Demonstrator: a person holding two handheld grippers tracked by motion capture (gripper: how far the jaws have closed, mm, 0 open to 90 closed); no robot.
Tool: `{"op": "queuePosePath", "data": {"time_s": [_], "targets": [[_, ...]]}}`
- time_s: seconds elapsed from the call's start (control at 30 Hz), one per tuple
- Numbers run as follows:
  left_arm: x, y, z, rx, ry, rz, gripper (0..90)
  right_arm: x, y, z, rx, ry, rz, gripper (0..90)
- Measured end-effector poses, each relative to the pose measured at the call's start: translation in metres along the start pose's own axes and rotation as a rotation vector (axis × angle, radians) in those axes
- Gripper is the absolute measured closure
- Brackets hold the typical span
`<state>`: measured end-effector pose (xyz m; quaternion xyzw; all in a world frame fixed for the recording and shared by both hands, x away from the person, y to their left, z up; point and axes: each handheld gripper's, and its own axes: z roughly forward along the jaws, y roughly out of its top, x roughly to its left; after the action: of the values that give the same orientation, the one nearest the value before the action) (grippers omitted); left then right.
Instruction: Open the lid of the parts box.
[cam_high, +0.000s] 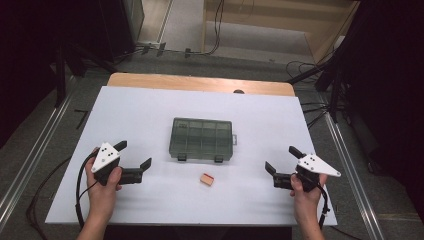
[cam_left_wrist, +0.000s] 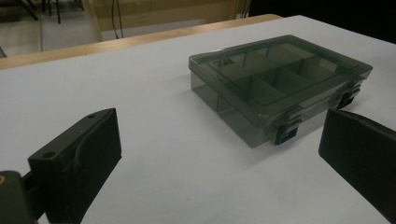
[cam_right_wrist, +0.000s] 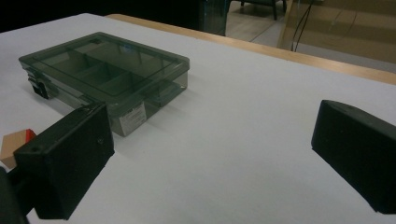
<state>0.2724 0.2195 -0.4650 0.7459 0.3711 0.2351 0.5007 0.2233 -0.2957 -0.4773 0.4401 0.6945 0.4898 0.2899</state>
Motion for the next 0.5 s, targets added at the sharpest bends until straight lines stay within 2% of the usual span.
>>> {"op": "queuePosePath", "data": {"time_s": [0.23,0.33,0.5], "targets": [[-0.004,0.008,0.008,0.002,-0.019,0.006,0.0,0.004,0.014,0.004,0.007,0.016,-0.007,0.0],[-0.005,0.012,0.012,0.016,-0.043,0.019,0.0,0.006,0.023,0.009,0.016,0.032,-0.013,0.0],[-0.006,0.016,0.014,0.007,-0.057,0.024,0.0,0.008,0.03,0.014,0.012,0.039,-0.012,0.0]]}}
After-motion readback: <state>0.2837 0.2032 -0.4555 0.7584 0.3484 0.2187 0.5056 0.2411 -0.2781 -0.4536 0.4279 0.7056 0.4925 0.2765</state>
